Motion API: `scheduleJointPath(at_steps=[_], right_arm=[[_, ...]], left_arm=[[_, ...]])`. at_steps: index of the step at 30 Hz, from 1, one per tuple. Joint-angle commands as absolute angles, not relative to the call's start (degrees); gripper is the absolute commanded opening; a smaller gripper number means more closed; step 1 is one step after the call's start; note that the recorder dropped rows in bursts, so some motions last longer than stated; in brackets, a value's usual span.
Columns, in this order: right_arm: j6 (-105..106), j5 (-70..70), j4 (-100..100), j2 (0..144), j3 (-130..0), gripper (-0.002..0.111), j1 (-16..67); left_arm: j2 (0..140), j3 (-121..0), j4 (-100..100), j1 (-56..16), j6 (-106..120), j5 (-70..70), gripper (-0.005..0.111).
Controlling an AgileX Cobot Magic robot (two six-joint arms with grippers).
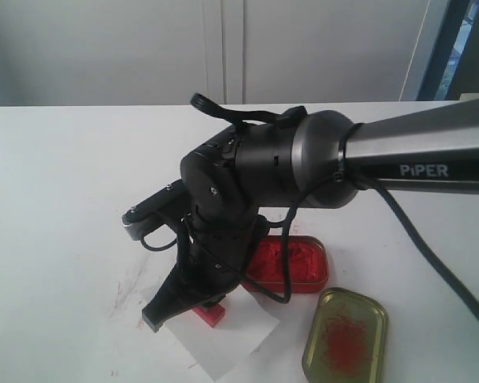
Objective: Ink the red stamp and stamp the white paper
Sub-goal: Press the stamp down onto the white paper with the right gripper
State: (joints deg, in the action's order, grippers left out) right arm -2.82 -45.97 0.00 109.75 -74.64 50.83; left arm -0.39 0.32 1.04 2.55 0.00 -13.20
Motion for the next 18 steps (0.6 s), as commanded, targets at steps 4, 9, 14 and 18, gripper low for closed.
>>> scheduleJointPath(at_steps=[4, 9, 14, 18], right_arm=[[-3.3, -45.9, 0.0, 109.9, -74.1, 0.0, 50.8], [-3.2, -45.5, 0.0, 110.4, -74.0, 0.0, 50.8], [-3.2, -45.0, 0.6, 110.4, -73.3, 0.0, 50.8], [-1.1, -45.1, 4.8, 110.4, -73.3, 0.0, 49.5]], left_arm=[[0.0, 0.0, 1.6, 2.7, 0.0, -13.3, 0.0], [0.0, 0.0, 1.6, 2.7, 0.0, -13.3, 0.0], [0.0, 0.0, 1.6, 2.7, 0.0, -13.3, 0.0], [0.0, 0.0, 1.6, 2.7, 0.0, -13.3, 0.0]])
